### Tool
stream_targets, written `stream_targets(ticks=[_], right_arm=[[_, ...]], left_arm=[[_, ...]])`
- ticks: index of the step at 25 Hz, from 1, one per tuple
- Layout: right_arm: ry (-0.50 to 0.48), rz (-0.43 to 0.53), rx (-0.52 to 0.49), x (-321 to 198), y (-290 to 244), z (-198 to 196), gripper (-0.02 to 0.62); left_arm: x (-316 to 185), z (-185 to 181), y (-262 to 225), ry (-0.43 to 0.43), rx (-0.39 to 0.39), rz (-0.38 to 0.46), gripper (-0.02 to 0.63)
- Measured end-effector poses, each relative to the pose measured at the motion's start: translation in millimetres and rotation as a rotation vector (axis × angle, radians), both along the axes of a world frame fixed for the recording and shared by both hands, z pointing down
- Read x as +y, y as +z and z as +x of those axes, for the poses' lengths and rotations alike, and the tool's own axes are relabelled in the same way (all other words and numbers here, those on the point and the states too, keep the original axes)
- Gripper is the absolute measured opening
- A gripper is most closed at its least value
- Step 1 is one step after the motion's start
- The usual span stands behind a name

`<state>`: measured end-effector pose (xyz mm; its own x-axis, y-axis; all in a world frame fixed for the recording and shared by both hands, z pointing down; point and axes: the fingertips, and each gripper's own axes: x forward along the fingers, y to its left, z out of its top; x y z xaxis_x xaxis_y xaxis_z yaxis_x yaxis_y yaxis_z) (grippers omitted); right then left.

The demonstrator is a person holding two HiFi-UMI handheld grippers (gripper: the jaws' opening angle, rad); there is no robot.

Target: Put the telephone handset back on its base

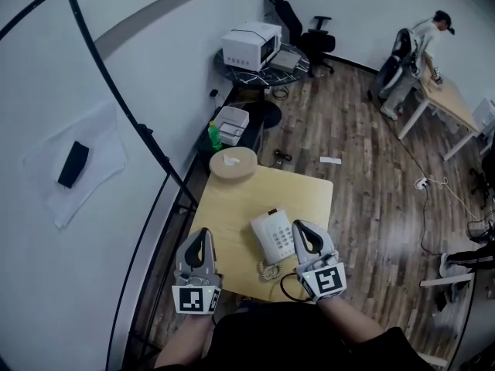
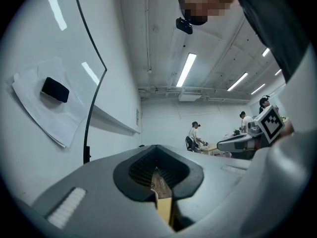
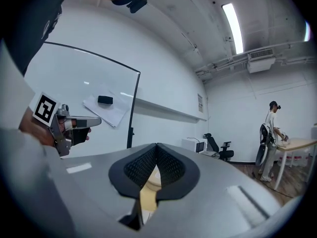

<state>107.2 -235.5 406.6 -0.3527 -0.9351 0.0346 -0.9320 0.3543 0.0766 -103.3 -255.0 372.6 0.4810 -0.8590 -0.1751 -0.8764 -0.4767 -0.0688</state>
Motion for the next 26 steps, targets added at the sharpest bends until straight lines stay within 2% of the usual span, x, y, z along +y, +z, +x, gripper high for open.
stream_targets(ticks=[9, 26], right_arm=[[0.023, 0.029, -0.047, -7, -3, 6, 0.007], [0.009, 0.034, -0.037, -15, -4, 4, 0.007]], left_arm=[[1, 3, -2, -0.004, -0.004, 0.003, 0.0], [-7, -2, 1, -0.02, 0.013, -0.014, 0.0]])
